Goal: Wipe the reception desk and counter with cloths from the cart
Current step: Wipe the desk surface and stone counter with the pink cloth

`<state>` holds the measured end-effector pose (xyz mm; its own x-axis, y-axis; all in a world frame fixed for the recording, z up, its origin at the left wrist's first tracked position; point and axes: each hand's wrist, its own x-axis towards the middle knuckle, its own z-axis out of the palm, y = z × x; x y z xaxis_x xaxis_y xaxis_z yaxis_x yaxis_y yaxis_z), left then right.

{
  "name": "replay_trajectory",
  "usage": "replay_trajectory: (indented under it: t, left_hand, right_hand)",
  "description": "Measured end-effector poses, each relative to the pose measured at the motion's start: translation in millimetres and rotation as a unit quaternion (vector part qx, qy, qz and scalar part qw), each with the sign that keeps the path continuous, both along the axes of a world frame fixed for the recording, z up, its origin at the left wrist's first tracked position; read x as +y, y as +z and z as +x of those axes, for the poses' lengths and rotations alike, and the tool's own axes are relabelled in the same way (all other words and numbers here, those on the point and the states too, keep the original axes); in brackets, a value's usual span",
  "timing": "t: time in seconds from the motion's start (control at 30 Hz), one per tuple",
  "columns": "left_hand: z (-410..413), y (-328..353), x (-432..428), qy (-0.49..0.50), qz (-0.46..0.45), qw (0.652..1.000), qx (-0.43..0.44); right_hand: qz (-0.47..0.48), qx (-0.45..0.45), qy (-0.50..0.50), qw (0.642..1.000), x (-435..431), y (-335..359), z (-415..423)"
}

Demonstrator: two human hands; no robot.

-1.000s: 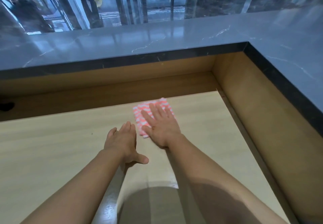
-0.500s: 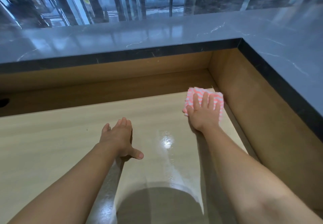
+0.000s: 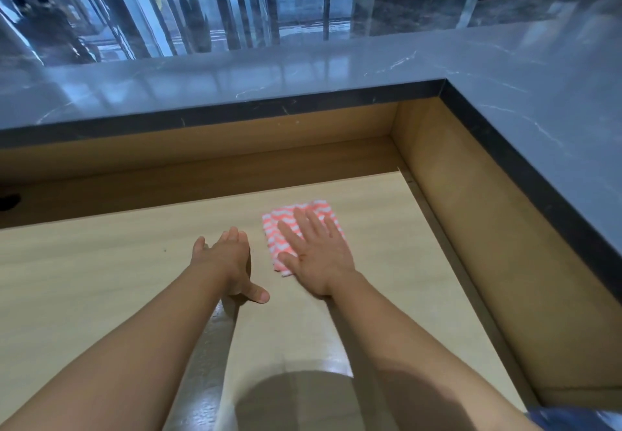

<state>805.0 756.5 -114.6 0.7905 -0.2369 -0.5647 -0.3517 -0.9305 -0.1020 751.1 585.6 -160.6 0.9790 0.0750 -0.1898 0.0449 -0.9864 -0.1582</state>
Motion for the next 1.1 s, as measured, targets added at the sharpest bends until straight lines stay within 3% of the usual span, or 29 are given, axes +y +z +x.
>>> replay_trajectory:
  t: [0.27, 0.5, 0.83, 1.0, 1.1]
  left_hand:
    - [1.5, -1.3, 0.1, -0.013, 0.013, 1.000, -0.009]
    - [-1.6, -9.7, 11.4, -0.028, -0.037, 0.998, -0.047]
    - [-61.6, -9.4, 35.8, -0.031, -0.166, 0.974, -0.151]
    - [-89.9, -3.1, 39.7, -0.042, -0.154, 0.980, -0.122]
    - [-100.3, -1.1, 33.9, -0.061, -0.129, 0.985, -0.101]
  right_hand:
    - [-0.050, 0.001, -0.164, 0.985, -127.4, 5.0, -19.2]
    - [-0.018, 0.012, -0.256, 0.966, -87.8, 2.3, -15.1]
    - [-0.007, 0.013, -0.044, 0.999, 68.3, -1.6, -29.8]
    - [-0.002, 0.015, 0.003, 1.000, 45.0, 0.4, -36.4]
    - [-0.009, 0.010, -0.053, 0.999, -3.3, 2.9, -45.7]
